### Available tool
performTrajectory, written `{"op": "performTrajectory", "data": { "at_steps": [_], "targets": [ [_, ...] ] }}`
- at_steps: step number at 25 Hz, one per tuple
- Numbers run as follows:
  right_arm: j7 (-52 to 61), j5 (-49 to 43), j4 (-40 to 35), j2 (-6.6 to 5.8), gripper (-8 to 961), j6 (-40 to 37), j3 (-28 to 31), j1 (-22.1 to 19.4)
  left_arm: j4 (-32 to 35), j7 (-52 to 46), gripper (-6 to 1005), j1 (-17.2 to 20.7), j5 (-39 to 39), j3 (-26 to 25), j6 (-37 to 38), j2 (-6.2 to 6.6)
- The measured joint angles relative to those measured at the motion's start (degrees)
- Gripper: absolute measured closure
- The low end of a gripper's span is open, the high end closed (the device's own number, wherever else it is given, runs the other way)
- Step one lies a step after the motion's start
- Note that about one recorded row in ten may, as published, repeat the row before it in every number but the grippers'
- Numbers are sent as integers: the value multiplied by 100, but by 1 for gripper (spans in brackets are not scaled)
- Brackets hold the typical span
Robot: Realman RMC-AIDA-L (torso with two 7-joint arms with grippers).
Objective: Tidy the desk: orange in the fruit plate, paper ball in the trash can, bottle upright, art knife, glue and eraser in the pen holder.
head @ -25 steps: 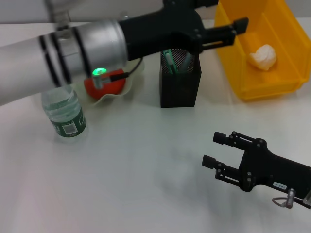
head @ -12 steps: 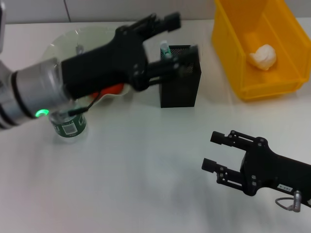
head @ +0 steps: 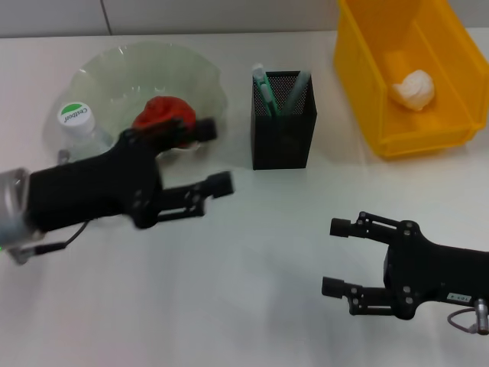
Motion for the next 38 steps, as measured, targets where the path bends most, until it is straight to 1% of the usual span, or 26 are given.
{"op": "performTrajectory", "data": {
  "at_steps": [2,3,4,5,6,7,8,10,16,21,25,30,31,38],
  "targets": [
    [17,-34,-60,4,149,-39,-19,-1,0,0,173,0,0,0,0,0],
    [24,-85,-69,1,122,-67,-30,26,-48,6,173,52,218,-176,105,15],
    [24,-85,-69,1,122,-67,-30,26,-48,6,173,52,218,-176,105,15],
    [32,-118,-74,-1,122,-76,-34,46,-152,118,173,180,637,-485,233,17],
    [46,-146,-79,-2,122,-82,-36,65,-165,259,173,250,835,-535,245,4],
    [56,-157,-84,-2,122,-94,-38,80,-165,259,173,250,835,-535,245,4],
    [65,-161,-89,-2,122,-108,-40,92,-228,603,173,365,1152,-585,221,-54],
    [68,-162,-96,0,122,-140,-44,115,-325,763,173,405,1210,-591,215,-75],
    [-8,-131,-48,10,122,-348,-10,159,-514,908,172,441,1390,-587,243,-81],
    [-21,-130,-35,20,122,-312,-28,183,-545,908,172,464,1495,-581,231,-89],
    [-19,-145,-19,23,122,-250,-47,232,-638,908,173,492,1506,-563,233,-58],
    [-7,-149,45,28,122,-227,-48,295,-664,908,173,495,1506,-560,235,-54],
    [-12,-150,53,33,122,-226,-48,304,-688,908,172,486,1719,-591,228,-78],
    [-24,-142,172,44,122,-166,-46,374,-691,907,172,422,1815,-589,213,-102]
  ]
}}
